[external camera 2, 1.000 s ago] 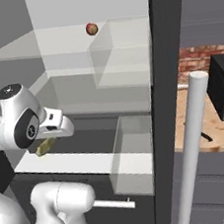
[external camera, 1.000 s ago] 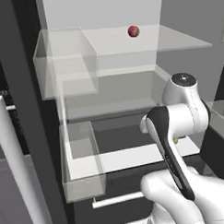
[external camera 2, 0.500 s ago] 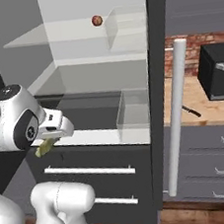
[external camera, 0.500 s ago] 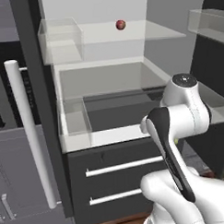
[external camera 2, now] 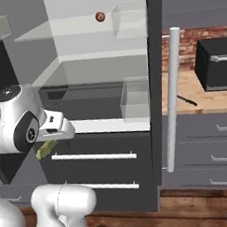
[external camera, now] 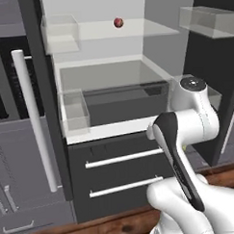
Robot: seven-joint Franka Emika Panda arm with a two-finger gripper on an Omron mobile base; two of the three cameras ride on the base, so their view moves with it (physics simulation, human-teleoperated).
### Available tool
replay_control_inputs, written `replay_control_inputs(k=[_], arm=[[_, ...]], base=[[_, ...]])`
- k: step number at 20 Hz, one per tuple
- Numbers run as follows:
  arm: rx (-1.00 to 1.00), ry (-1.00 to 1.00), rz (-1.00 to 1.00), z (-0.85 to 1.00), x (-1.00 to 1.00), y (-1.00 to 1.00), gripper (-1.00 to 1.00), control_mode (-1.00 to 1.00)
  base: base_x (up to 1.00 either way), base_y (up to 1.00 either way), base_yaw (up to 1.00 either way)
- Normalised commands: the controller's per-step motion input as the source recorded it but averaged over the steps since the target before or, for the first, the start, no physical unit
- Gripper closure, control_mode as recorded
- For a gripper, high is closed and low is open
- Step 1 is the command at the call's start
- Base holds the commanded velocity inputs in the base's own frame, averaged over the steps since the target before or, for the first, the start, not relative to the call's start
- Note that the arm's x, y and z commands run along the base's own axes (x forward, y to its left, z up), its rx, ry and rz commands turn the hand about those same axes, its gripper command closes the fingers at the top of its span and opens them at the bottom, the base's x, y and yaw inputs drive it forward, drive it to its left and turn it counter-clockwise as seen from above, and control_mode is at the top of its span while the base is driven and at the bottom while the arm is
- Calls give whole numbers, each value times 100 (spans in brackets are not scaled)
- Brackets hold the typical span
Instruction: Retrieve the butter from the fridge and place it on a plate on the dining table. Then retrieve the butter knife by the fridge and place it near the plate.
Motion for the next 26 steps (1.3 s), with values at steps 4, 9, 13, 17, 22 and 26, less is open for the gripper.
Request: replay_control_inputs(k=[4, 9, 13, 17, 22, 26], arm=[[0, 0, 0, 0, 0, 0, 100, 100], [0, 0, 0, 0, 0, 0, 100, 100], [0, 0, 0, 0, 0, 0, 100, 100], [0, 0, 0, 0, 0, 0, 100, 100], [0, 0, 0, 0, 0, 0, 100, 100], [0, 0, 0, 0, 0, 0, 100, 100]], base=[[-24, 25, -8], [-1, 14, -46], [-19, 11, -65], [-44, 32, -69], [-58, 40, -71], [-30, 4, -71]])
